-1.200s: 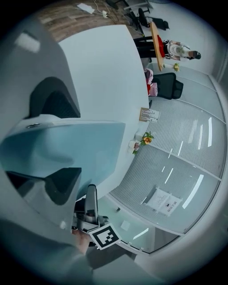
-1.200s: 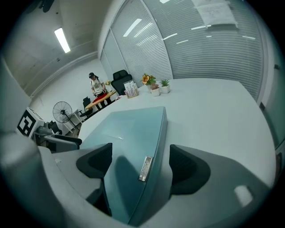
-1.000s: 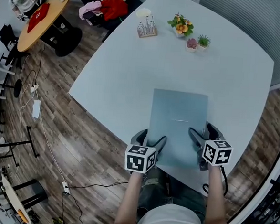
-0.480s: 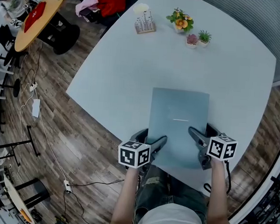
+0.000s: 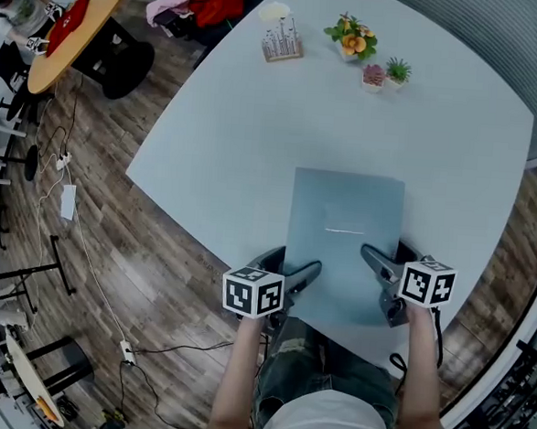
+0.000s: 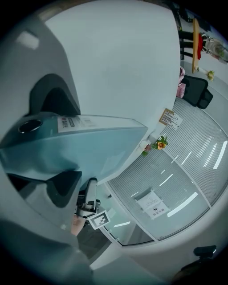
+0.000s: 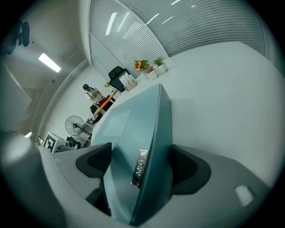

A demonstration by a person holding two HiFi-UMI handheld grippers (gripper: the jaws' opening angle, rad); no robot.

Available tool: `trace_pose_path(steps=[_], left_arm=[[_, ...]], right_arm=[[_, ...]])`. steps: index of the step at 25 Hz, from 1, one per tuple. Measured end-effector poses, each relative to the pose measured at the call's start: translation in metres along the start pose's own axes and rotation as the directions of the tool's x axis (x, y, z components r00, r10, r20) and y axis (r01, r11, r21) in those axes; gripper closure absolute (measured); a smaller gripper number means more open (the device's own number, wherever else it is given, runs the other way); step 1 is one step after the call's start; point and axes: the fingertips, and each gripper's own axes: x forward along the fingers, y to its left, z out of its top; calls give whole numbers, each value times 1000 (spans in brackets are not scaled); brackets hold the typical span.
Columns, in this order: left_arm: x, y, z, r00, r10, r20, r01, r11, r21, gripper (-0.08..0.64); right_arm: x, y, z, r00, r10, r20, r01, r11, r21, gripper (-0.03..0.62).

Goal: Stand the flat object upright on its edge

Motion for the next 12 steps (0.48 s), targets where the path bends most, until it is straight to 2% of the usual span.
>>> trace_pose_path(steps=[3,12], left_arm=[[-1,1,-1,1000,8,20,-8,1000,2,170],[0,0,1,1000,18,-5,-18,1000,5,176]], right_arm=[[1,0,-2,1000,-9,-4,9,1000,0,153],[-2,-1,0,999,-28,-27,28,1000,1,160]])
